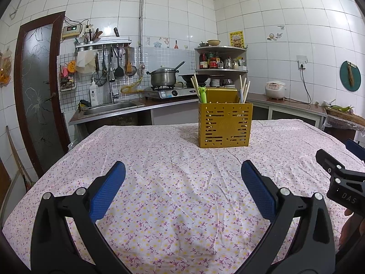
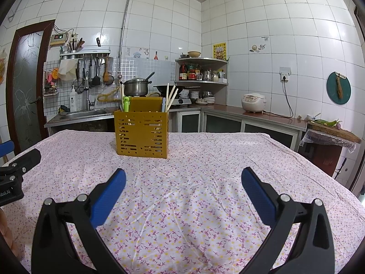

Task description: Organize utensils

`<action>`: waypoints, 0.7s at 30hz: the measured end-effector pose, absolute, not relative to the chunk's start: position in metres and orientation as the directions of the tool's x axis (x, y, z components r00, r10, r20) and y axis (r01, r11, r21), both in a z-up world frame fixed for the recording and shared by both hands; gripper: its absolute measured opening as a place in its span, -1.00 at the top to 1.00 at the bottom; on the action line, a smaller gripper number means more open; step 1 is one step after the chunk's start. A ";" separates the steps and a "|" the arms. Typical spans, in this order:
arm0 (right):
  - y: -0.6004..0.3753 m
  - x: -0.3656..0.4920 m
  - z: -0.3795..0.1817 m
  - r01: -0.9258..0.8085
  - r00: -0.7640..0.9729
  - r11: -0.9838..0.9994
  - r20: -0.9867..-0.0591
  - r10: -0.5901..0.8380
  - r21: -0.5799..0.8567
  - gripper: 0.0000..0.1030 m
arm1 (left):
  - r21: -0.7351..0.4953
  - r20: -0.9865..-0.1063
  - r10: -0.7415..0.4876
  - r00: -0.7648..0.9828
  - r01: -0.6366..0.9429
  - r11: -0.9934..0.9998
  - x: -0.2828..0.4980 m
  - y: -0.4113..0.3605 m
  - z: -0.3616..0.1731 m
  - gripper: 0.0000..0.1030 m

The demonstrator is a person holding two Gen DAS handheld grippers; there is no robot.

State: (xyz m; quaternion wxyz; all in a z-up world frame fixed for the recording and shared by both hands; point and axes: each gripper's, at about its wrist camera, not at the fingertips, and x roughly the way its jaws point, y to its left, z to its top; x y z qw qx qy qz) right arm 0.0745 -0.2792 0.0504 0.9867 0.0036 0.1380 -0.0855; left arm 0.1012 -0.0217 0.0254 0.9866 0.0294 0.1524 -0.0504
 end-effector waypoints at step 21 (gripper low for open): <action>-0.280 0.075 0.049 0.169 0.947 0.985 -0.276 -0.168 -0.019 -0.92 | 0.043 -0.308 -0.087 0.947 0.105 0.994 0.101 -0.023 0.023 -0.90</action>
